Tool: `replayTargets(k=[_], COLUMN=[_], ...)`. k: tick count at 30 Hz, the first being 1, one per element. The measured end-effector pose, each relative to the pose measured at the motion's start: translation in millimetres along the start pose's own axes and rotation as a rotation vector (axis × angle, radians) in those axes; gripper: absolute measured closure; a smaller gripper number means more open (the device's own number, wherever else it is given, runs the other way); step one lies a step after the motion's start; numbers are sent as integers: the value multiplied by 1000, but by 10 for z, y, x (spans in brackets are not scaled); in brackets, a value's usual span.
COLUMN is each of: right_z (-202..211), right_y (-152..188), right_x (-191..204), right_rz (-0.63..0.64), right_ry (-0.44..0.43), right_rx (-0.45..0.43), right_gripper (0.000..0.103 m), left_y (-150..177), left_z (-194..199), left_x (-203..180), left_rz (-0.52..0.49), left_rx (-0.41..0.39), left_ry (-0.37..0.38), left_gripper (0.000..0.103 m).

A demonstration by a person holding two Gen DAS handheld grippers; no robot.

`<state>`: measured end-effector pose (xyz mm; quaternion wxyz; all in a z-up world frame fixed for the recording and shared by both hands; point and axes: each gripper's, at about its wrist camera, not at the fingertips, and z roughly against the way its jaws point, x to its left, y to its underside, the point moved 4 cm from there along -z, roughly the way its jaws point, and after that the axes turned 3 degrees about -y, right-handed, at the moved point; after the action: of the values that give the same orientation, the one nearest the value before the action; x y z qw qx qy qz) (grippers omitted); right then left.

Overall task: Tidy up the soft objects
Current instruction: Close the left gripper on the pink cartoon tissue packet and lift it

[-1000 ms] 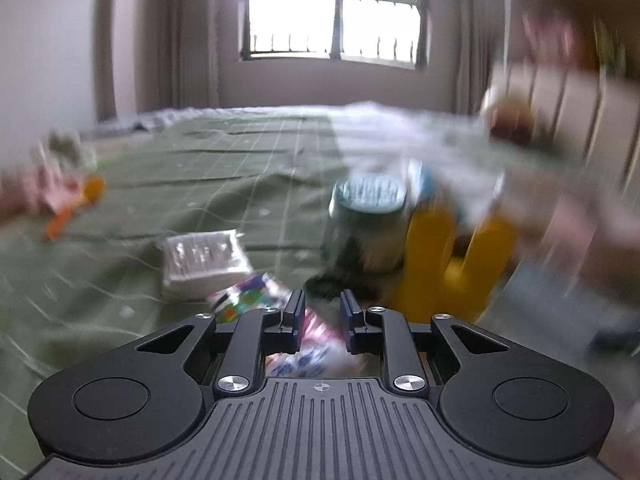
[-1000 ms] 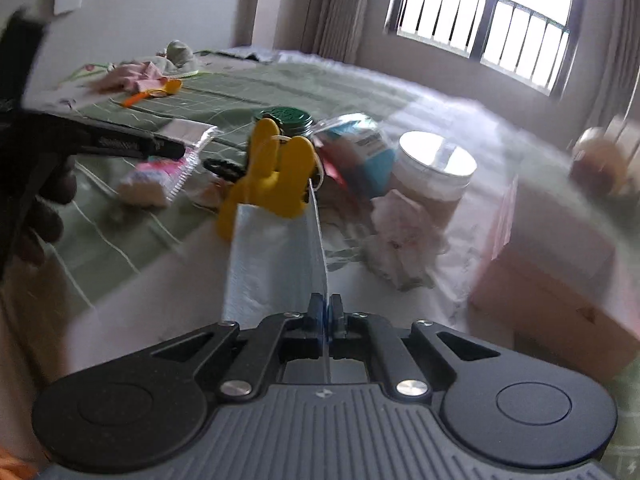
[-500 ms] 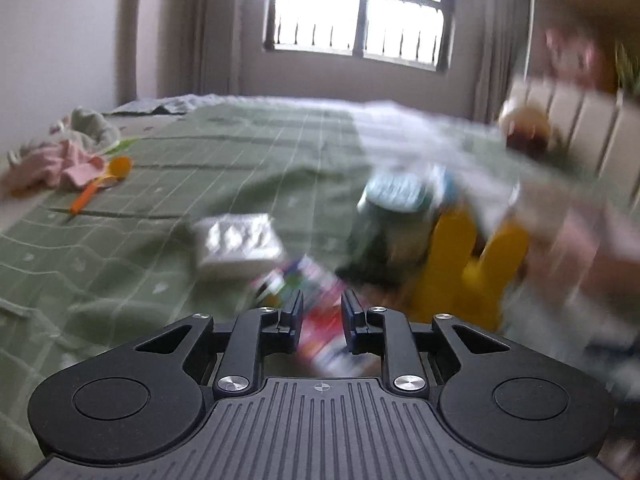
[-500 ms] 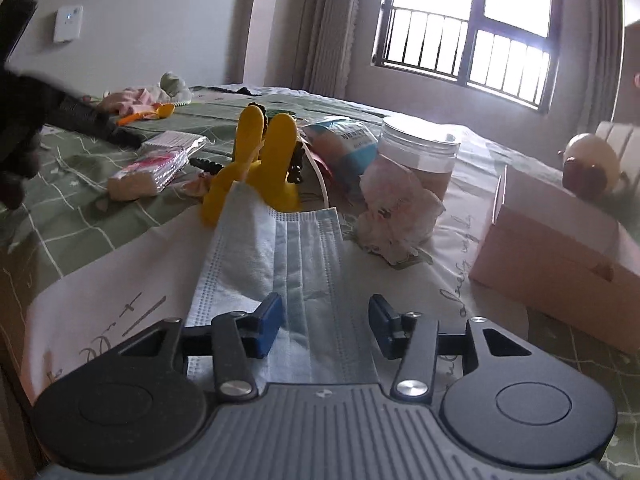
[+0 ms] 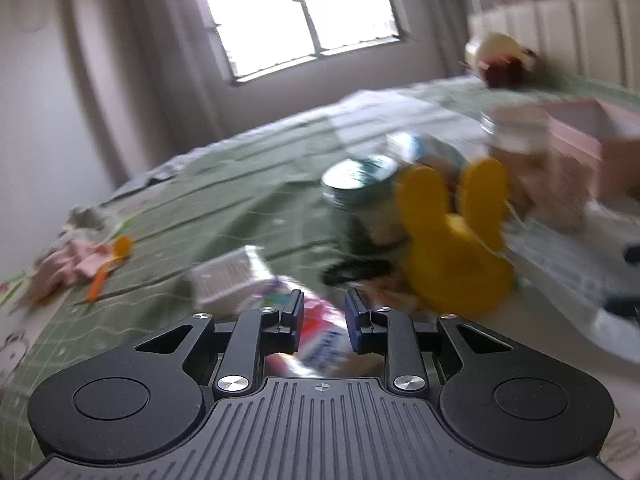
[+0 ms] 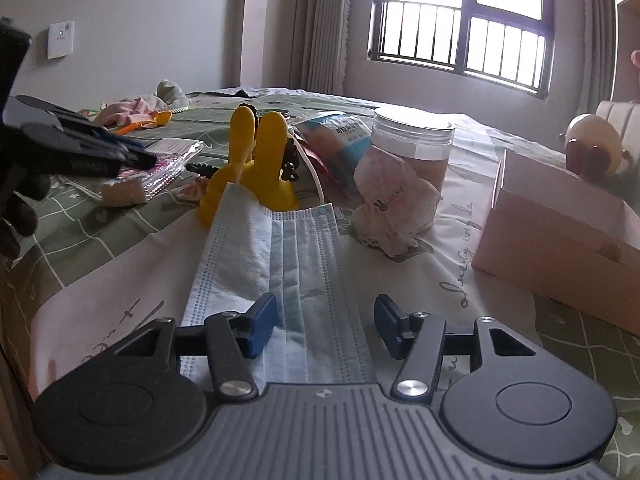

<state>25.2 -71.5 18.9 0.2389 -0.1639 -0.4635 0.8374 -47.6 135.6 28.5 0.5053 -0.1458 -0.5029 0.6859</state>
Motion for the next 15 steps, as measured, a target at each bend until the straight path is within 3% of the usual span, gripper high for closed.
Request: replayTargets(k=[3,5,7,12,15], right_z=[5,6,4,6,5], right_y=[3,5,6,7,7], right_x=[1,1,3,5,7], right_rz=[-7,-7,-6,-7,-6], right_ry=[-3,-3,-3,-5,-3], right_rx=[-2,-4,-5,-6,-7], right_gripper=[48,47,47,47,47], left_y=[18,49,72,33,5], left_z=[-126,-219,-279,-343,-264], left_x=[103,74,37,-16,19], left_rz=[80,141,203,273,277], left_rx=[65,125,169,179,117], left_ry=[-3,64,150,235,171], left_gripper=[78,81,78,74,73])
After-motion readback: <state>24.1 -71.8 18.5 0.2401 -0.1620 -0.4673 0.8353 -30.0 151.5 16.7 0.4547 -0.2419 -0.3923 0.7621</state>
